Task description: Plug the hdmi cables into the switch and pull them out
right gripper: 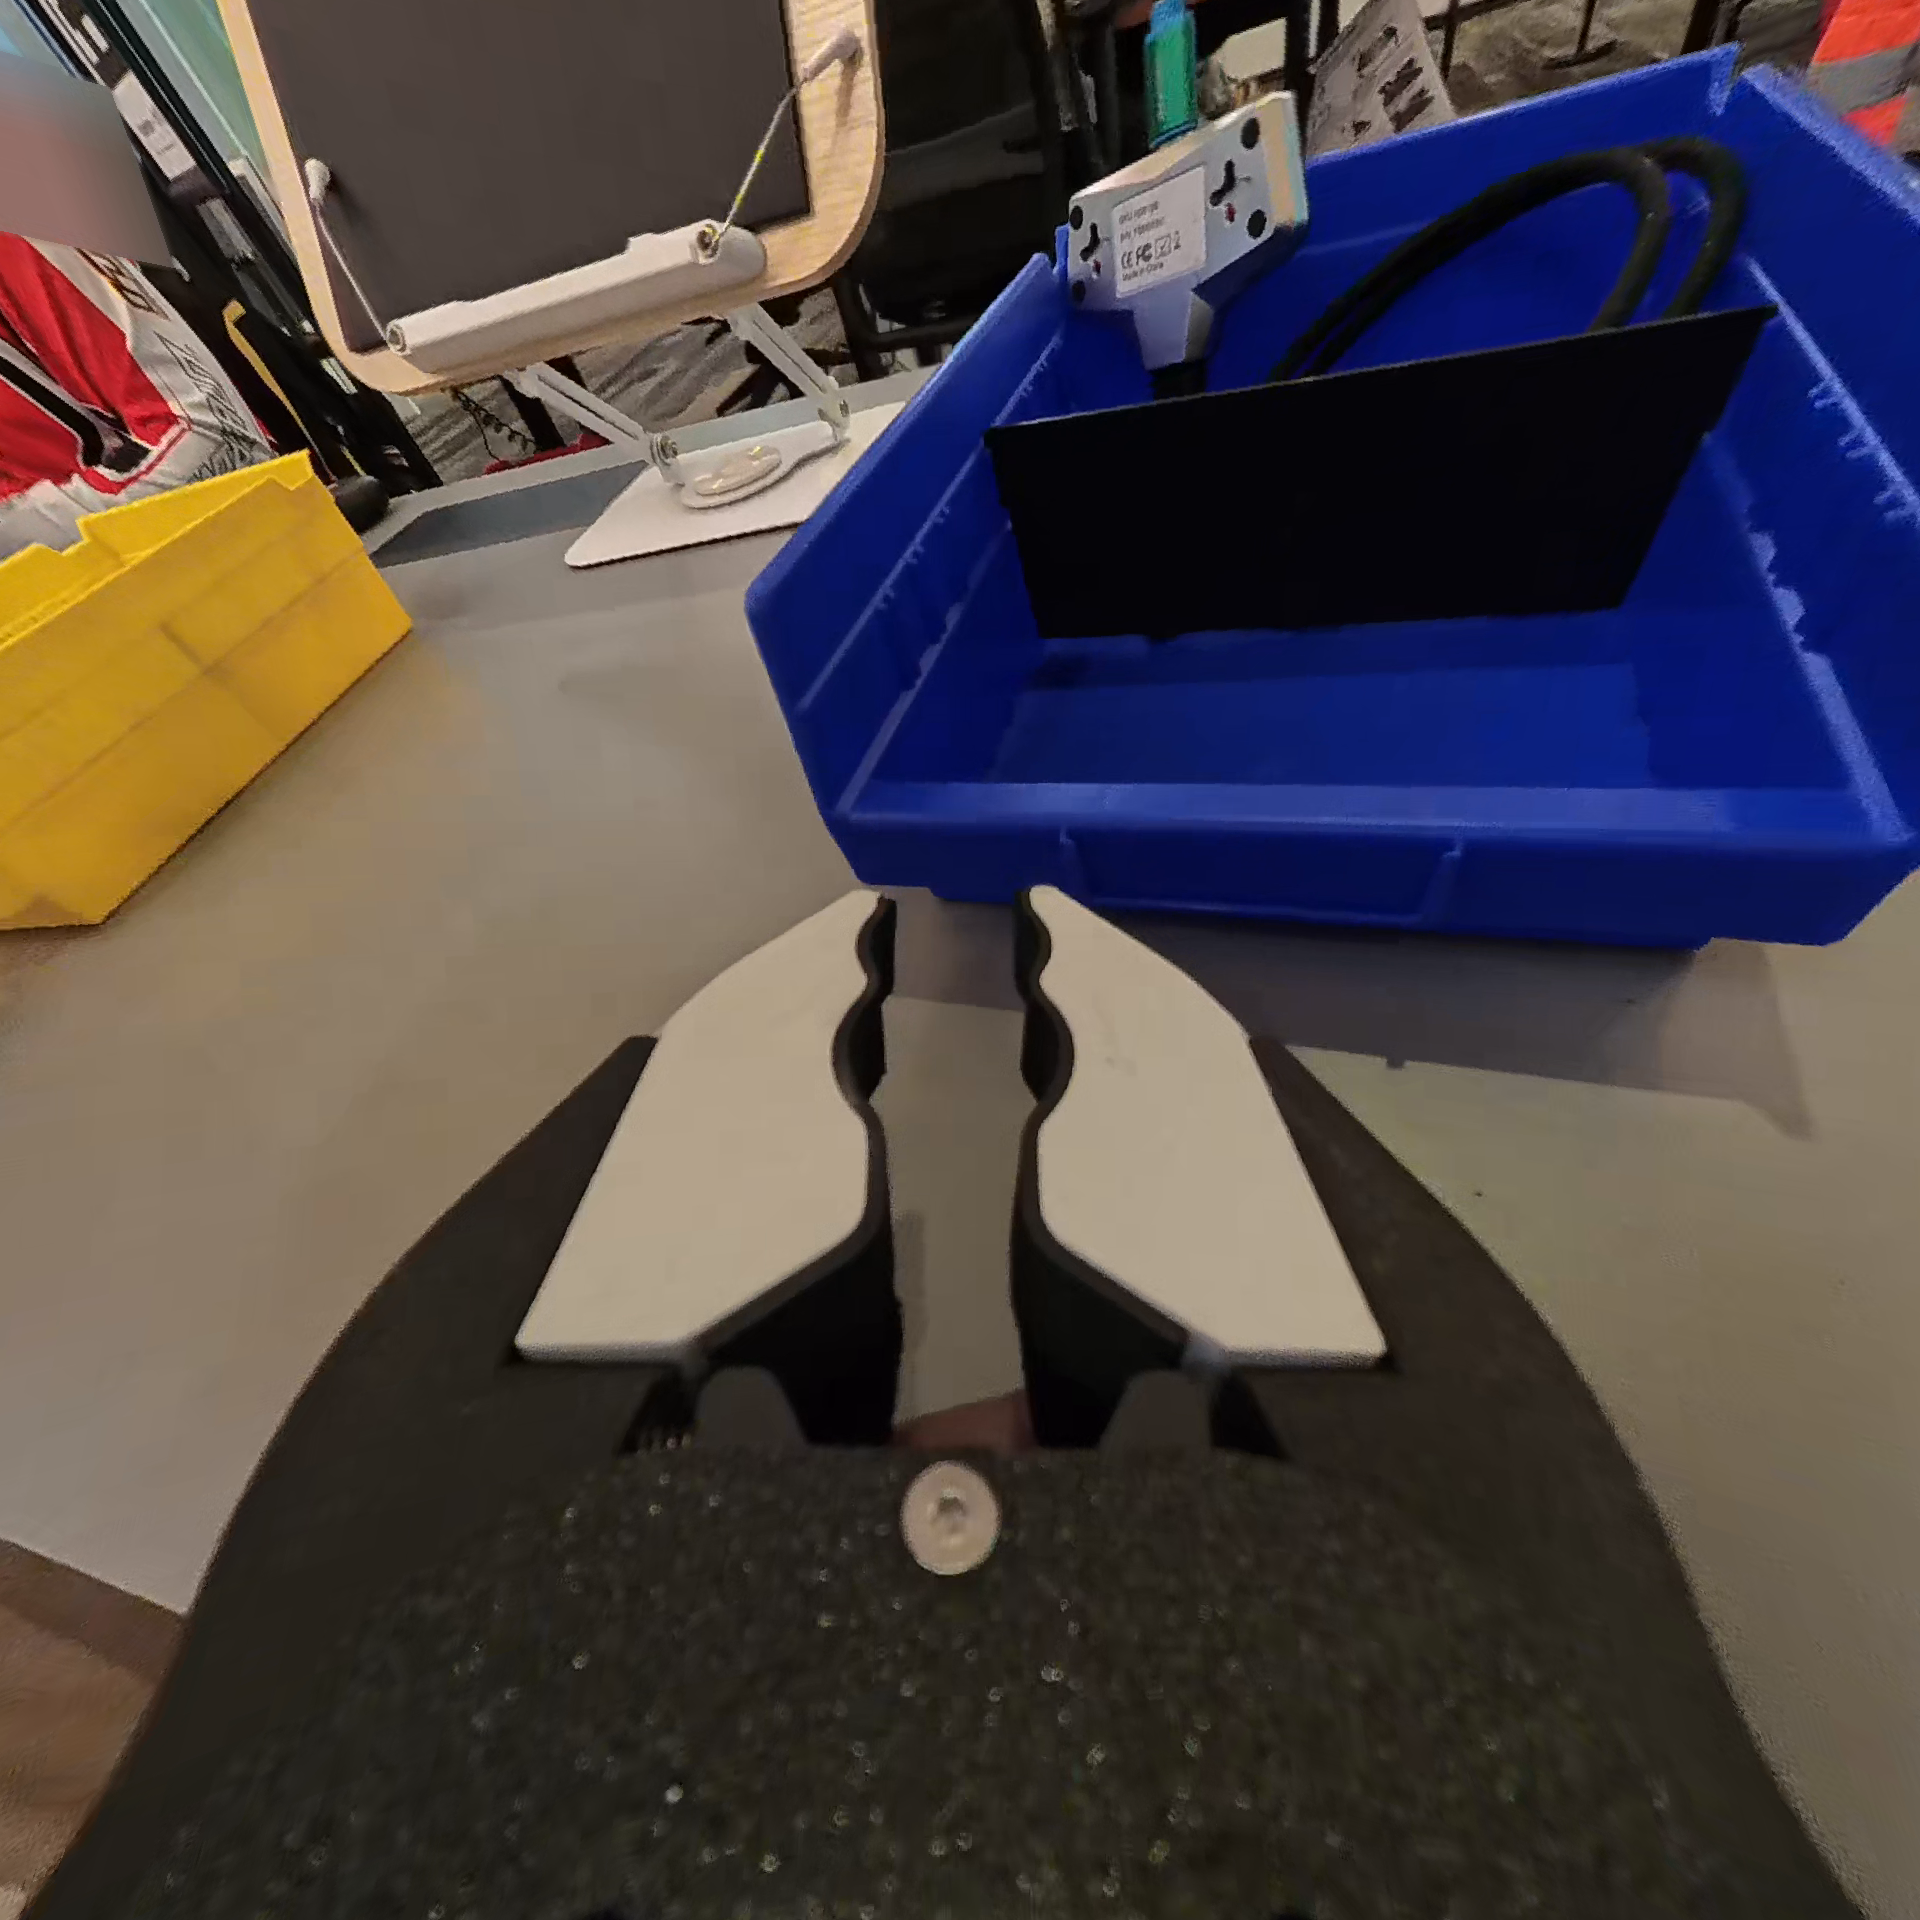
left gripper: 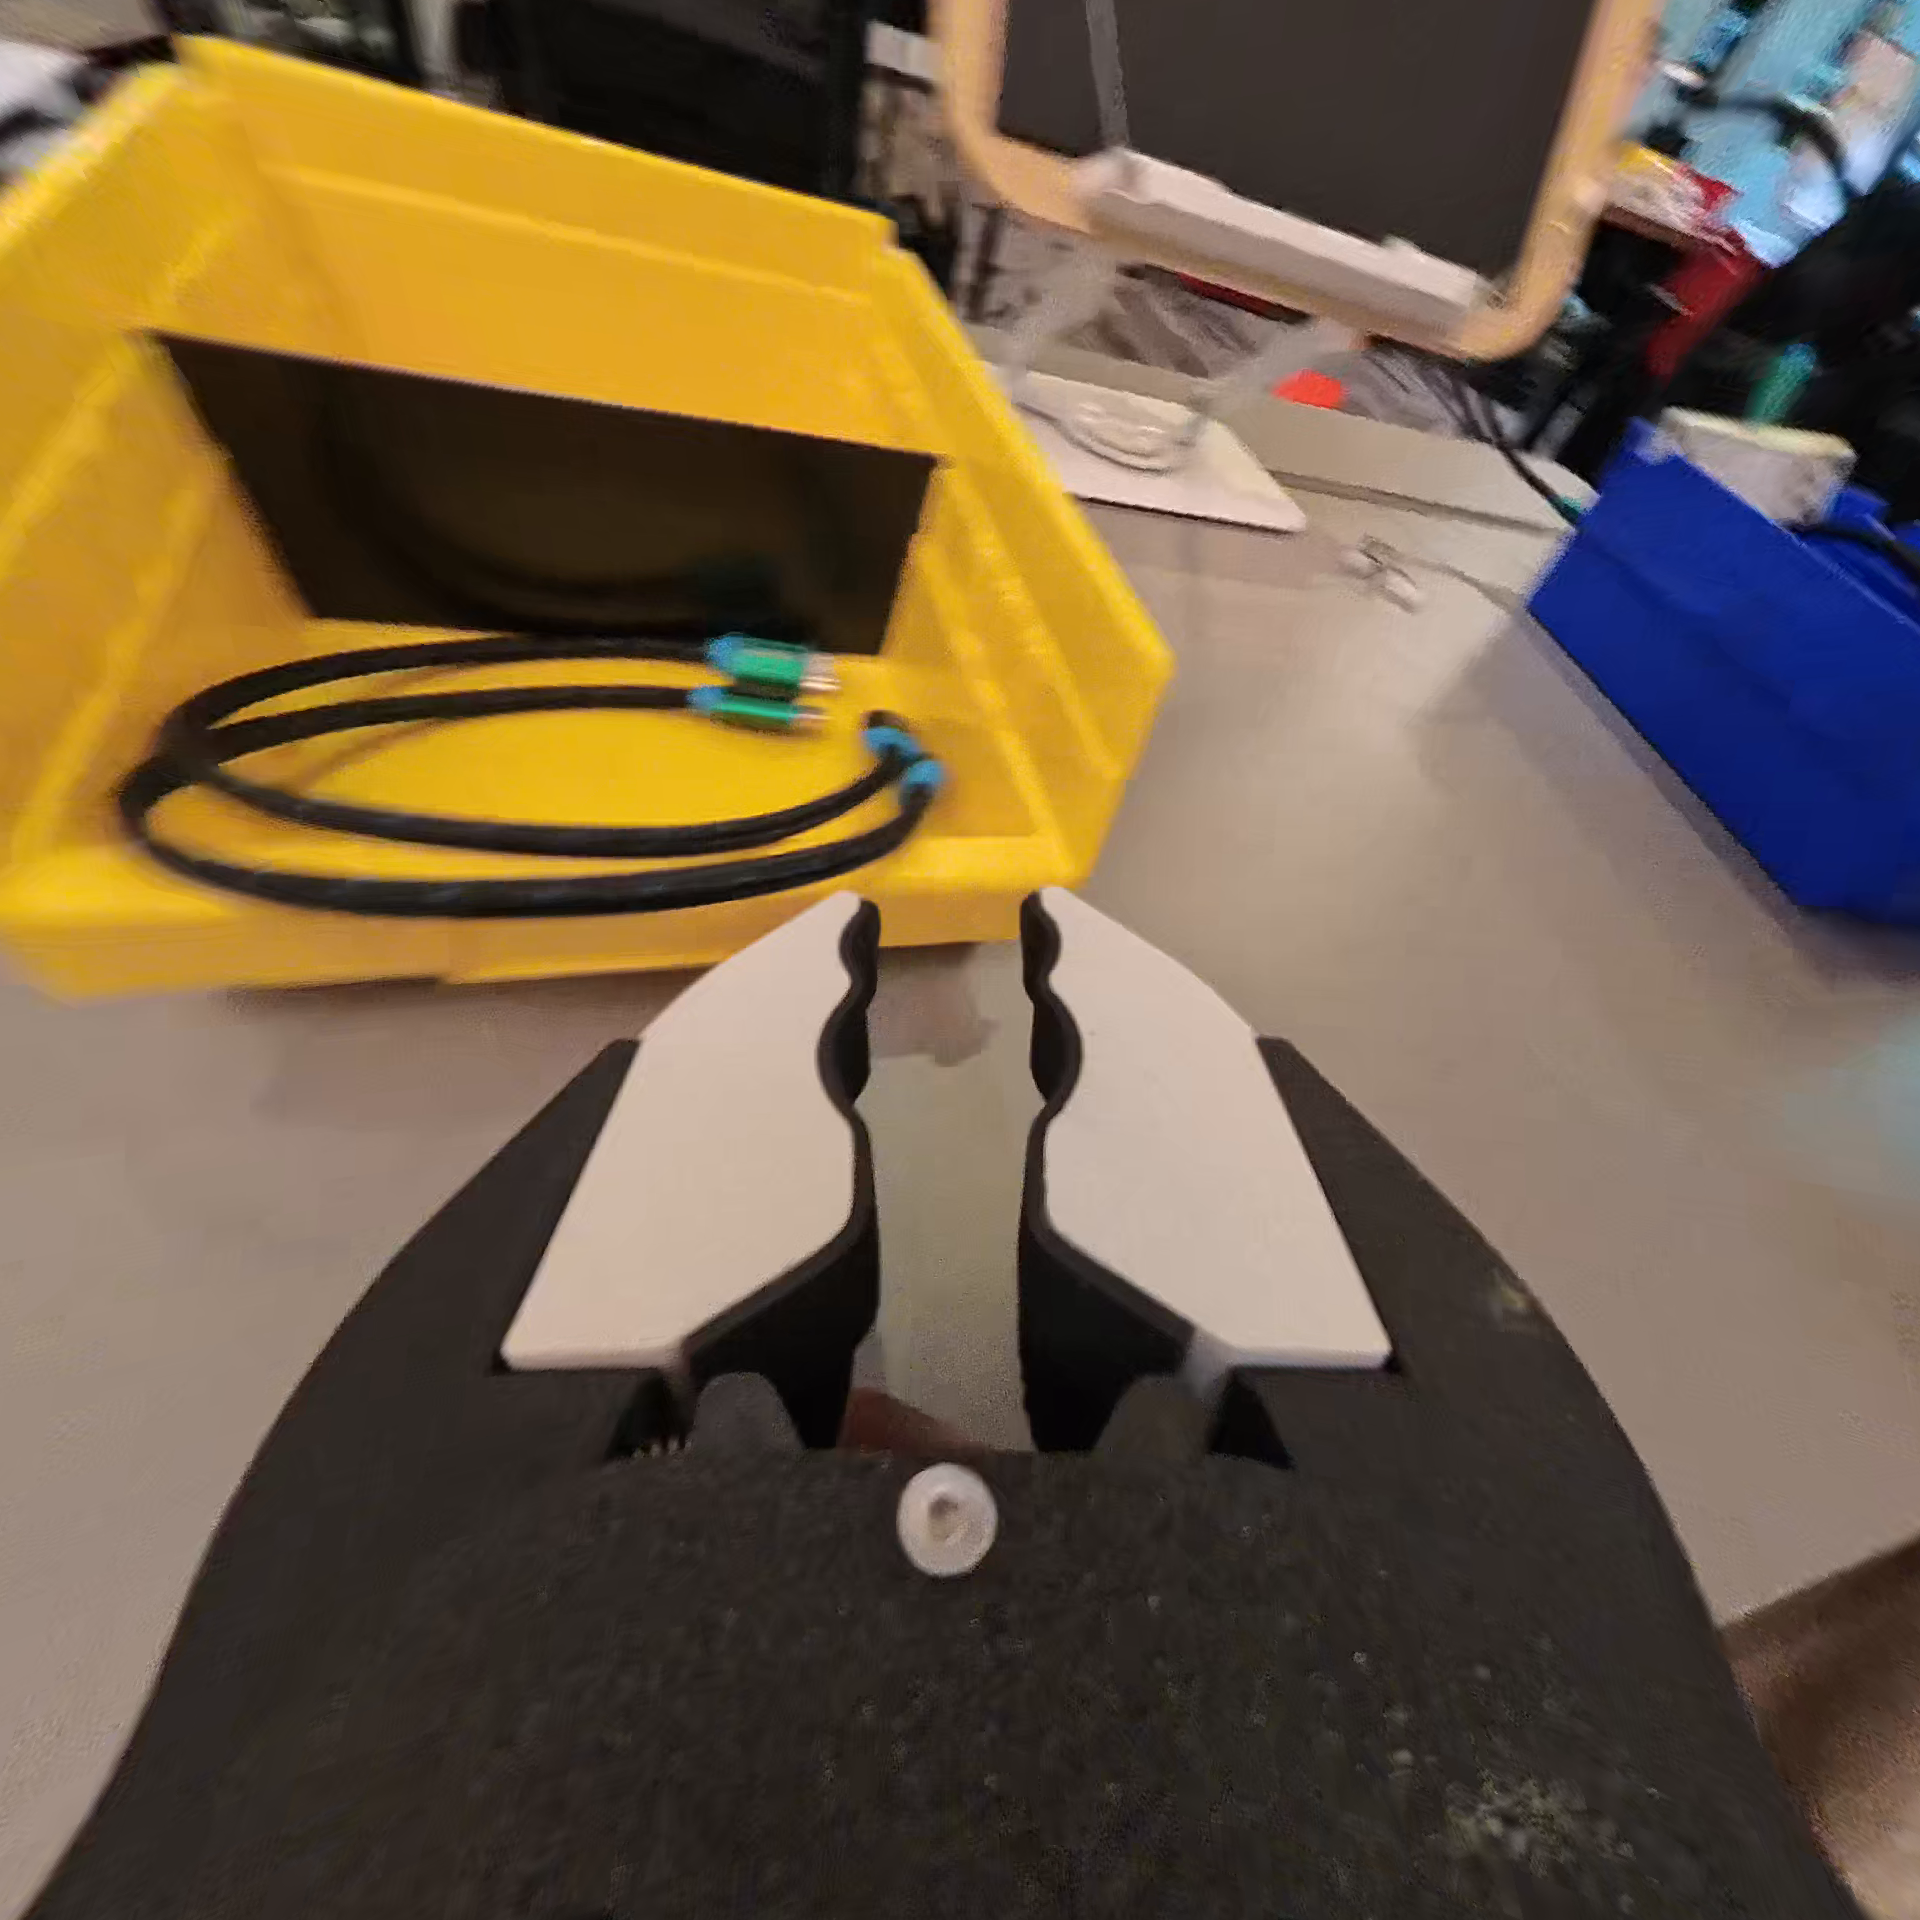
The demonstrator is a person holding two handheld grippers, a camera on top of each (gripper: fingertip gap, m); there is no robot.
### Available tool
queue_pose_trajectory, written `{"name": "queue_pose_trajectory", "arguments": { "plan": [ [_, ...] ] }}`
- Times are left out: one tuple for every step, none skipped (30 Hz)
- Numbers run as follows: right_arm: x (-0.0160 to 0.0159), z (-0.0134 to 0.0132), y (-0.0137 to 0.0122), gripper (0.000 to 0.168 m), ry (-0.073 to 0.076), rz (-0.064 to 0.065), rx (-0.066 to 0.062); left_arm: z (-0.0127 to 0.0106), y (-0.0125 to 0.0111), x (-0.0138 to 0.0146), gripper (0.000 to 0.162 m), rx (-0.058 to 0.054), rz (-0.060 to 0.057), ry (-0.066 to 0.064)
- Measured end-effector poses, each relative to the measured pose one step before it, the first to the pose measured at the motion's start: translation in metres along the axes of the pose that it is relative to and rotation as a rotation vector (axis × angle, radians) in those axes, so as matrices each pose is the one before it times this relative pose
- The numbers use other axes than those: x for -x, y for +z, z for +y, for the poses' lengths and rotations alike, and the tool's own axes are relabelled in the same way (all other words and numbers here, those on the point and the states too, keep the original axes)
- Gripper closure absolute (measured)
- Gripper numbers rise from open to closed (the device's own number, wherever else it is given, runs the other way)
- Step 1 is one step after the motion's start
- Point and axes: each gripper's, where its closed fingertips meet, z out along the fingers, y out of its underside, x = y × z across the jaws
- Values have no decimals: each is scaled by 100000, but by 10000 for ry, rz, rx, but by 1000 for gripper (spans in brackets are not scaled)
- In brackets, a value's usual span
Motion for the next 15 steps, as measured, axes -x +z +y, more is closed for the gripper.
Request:
{"name": "queue_pose_trajectory", "arguments": {
  "plan": [
    [-96, -31, -20, 148, 123, -30, -25, -333, -727, 1234, 136, -173, -392, -401],
    [-77, -4, -7, 148, 117, -38, 2, -331, -607, 990, 136, -155, -311, -317],
    [-58, 39, 28, 148, 109, -39, 27, -266, -453, 837, 135, -83, -292, -163],
    [-28, 62, 39, 148, 101, -48, 47, -267, -326, 714, 135, -65, -297, 81],
    [9, 64, 41, 148, 102, -53, 52, -232, -193, 634, 133, -5, -306, 362],
    [48, 70, 50, 148, 100, -63, 43, -220, -108, 615, 133, 98, -307, 573],
    [64, 52, 45, 148, 91, -61, 28, -367, -64, 554, 132, 132, -241, 676],
    [87, 29, 46, 148, 70, -54, 11, -565, 2, 301, 133, 119, 3, 701],
    [98, 40, 38, 148, 37, -56, 18, -606, 103, -98, 135, 217, 369, 724],
    [97, 51, 32, 148, 10, -45, 24, -412, 254, -396, 136, 422, 661, 790],
    [72, 17, 9, 148, -3, -29, 5, -222, 405, -166, 136, 595, 592, 955],
    [62, 7, -8, 148, -2, -31, -4, -278, 500, 695, 135, 486, 47, 1064],
    [93, 22, -2, 147, 12, -52, 4, -149, 626, 697, 135, 445, 88, 1068],
    [110, 49, -5, 147, 40, -71, 18, 181, 721, 59, 134, 594, 584, 898],
    [116, 76, -23, 147, 61, -73, 21, 216, 678, -278, 132, 574, 805, 599]
  ]
}}
